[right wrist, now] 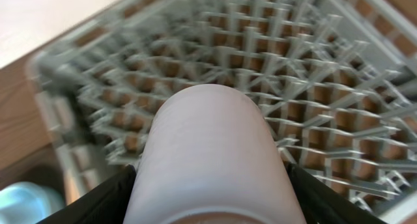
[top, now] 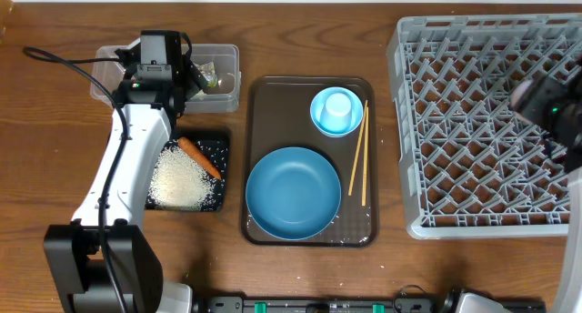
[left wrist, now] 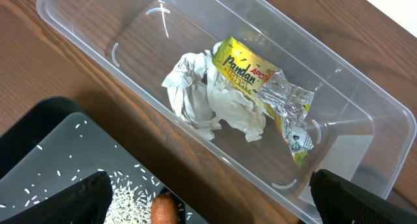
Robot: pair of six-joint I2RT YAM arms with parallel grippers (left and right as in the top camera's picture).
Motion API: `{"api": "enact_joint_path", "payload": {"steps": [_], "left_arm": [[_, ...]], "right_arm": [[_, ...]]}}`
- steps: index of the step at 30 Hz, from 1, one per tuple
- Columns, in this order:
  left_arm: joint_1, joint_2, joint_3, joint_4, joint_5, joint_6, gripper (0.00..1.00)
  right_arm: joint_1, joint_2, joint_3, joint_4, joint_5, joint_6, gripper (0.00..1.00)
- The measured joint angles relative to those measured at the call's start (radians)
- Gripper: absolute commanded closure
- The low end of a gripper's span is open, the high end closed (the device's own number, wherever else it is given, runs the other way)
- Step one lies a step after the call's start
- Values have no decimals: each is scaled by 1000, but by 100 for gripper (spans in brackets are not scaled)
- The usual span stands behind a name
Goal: Sort waste into correct bins and load items into the dishwasher rack
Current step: 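Carry the pink cup right and set it in the gray rack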
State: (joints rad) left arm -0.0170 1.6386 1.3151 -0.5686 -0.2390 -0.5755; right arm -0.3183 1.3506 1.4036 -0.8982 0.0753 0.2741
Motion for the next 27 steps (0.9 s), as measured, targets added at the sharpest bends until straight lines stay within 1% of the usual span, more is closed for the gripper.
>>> {"api": "enact_joint_path", "payload": {"steps": [9,12,16,22,27], "left_arm": [[0,0,0,0,0,0,1],[0,0,0,0,0,0,1],[0,0,0,0,0,0,1],[0,0,0,0,0,0,1],[0,0,0,0,0,0,1]], "right_arm": [[-163,151,0,48,41,-5,31],[-229,202,0,58,35,-5,30],[-282,266,0,58,3,-6,28],[-291,346,0,54,-65,-16,26],[-291,354,0,51,-122,-23,25]]}}
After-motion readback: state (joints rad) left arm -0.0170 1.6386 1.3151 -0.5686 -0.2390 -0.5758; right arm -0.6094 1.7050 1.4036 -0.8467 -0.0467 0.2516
